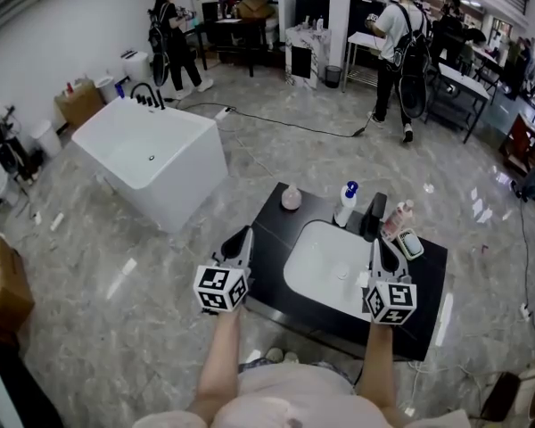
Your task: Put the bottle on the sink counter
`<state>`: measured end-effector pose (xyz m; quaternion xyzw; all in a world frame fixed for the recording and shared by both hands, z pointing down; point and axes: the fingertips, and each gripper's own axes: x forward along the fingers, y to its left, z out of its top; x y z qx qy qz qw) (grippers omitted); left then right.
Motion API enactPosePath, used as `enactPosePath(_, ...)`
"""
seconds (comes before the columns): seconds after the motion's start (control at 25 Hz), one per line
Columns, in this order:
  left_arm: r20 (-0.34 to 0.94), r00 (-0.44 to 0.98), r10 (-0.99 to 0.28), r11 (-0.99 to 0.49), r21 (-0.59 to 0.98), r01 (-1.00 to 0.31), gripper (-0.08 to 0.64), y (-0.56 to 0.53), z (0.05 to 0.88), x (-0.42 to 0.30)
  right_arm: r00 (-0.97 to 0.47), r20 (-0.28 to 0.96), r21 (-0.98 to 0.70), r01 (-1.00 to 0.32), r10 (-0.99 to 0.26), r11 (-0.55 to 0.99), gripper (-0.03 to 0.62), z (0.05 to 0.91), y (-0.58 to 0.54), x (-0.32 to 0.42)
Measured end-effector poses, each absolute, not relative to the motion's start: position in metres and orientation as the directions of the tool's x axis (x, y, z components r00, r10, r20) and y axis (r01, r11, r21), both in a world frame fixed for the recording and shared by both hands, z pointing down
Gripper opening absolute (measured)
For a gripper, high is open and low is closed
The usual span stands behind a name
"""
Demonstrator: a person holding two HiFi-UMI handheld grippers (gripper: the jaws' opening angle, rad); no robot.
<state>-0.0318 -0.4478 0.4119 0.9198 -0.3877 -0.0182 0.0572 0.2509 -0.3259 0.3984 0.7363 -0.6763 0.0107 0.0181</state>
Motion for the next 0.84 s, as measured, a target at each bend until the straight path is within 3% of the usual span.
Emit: enactPosePath(0.84, 0.024, 0.727, -0.686, -0.714, 0.169, -0.679, 0.028, -0.443, 0.424, -0.027, 0.065, 0.074, -0.007, -0.998, -0.995, -0.065, 0.014, 0.412, -0.323, 0.239)
